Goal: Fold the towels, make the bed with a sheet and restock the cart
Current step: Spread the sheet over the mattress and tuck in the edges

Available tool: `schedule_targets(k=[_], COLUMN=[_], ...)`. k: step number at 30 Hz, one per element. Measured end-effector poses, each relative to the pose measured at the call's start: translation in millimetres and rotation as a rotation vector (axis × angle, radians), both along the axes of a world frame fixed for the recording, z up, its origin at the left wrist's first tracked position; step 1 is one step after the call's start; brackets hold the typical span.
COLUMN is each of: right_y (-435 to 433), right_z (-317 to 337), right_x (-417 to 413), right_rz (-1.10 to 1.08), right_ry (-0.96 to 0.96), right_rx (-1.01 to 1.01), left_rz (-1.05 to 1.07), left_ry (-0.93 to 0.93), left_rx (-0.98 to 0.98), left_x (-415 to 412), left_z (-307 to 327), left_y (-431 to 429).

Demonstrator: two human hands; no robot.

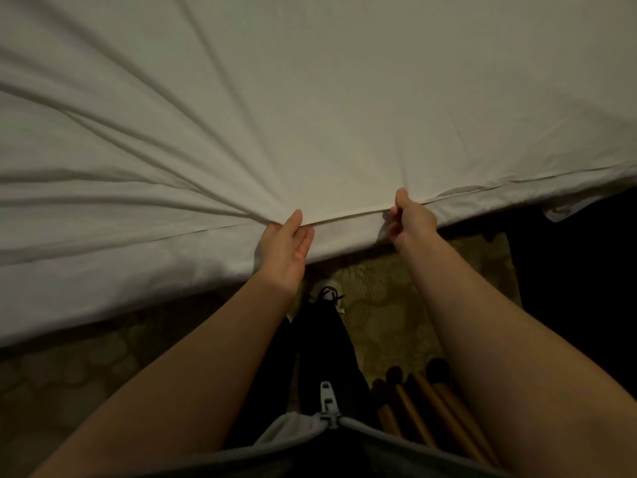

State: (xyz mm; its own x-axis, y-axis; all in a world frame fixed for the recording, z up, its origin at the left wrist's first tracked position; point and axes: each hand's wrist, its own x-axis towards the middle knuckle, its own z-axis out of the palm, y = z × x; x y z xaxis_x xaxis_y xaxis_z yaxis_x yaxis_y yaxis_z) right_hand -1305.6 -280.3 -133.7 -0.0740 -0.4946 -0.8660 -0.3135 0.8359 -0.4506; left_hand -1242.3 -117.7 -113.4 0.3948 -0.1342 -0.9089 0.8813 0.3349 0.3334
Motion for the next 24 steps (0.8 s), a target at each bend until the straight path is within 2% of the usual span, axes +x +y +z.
schedule_targets(k=[5,9,11,18,24], right_y=[24.8,76.4,92.7,93.1,95.7], right_z=[8.3,13.2,15.8,12.3,6.6], right_x=[2.8,22.6,34.6,41.8,40.1], right_rz=[-0.006,0.123,0.125,0.202,0.234], right_ry=[-0.021,-0.19,-0.218,-0.077,-0.053], right_rx=[0.007,0.292,0.354,0.119,0.103], left_rz=[0.053,0.061,0.063,0.144,0.221], left_ry=[-0.033,-0.045,-0.042,-0.081,-0.034], left_rx=[0.041,0.064,0.073,-0.044,-0.102], left_x=[-2.5,-5.3,-5.4,-0.9,25.4], left_z=[-0.1,-0.7,0.5,2.9,7.5], left_y=[-7.1,-9.1,-9.4,-3.4,16.2])
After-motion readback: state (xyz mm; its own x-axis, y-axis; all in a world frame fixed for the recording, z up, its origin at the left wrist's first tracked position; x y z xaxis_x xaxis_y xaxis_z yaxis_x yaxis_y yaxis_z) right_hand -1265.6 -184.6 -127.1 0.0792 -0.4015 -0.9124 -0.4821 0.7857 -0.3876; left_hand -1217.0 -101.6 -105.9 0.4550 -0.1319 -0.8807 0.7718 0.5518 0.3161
